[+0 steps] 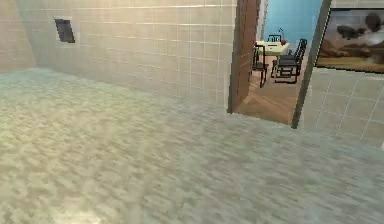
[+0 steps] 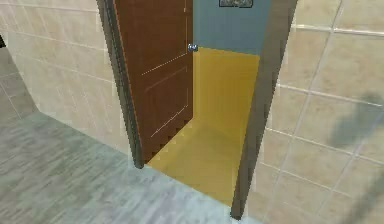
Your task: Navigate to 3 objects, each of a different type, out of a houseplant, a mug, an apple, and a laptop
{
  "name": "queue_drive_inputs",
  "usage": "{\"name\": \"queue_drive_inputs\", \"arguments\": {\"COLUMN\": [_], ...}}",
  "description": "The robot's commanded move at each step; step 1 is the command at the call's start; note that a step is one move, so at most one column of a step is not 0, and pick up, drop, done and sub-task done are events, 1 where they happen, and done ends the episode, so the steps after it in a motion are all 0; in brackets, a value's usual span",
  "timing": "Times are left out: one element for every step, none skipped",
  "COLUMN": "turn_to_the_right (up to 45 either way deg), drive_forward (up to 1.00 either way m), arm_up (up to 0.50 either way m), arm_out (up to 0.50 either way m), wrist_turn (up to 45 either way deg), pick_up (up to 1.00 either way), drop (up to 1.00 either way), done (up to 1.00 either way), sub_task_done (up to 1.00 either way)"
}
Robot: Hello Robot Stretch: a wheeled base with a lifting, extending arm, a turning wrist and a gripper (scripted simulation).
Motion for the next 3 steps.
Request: {"name": "queue_drive_inputs", "arguments": {"turn_to_the_right": [18.0, 0.0, 3.0], "drive_forward": [0.0, 1.0, 0.0], "arm_up": [0.0, 0.0, 0.0], "arm_out": [0.0, 0.0, 0.0], "wrist_turn": [0.0, 0.0, 0.0], "pick_up": [0.0, 0.0, 0.0], "drop": [0.0, 0.0, 0.0], "done": [0.0, 0.0, 0.0], "sub_task_done": [0.0, 0.0, 0.0]}}
